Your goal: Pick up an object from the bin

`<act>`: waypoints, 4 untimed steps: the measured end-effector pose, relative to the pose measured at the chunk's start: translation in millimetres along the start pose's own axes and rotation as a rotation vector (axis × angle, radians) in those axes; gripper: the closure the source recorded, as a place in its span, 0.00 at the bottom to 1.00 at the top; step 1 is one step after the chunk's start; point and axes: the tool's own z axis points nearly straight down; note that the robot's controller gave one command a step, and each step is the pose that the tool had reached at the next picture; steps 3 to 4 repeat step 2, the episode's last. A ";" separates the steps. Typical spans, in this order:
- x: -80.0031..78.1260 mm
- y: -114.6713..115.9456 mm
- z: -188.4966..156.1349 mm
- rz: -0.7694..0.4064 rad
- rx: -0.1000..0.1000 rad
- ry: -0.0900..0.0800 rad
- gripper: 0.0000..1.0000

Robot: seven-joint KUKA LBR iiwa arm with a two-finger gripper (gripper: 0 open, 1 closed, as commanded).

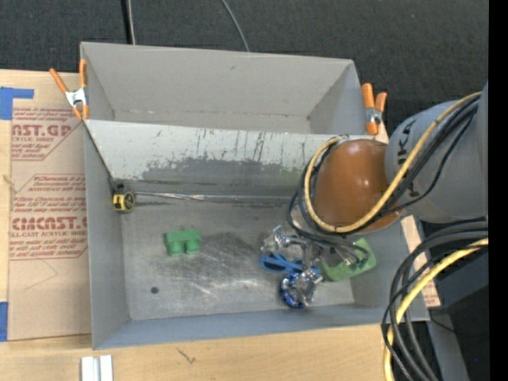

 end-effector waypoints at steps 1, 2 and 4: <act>-0.1 0.7 -0.4 0.000 -0.001 -0.001 1.00; -13.6 50.7 -198.7 0.006 -0.004 -0.002 1.00; -13.6 50.7 -198.7 0.006 -0.004 -0.002 1.00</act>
Offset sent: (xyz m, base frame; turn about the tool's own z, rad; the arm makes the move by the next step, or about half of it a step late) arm 0.0000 0.0000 0.0000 0.0000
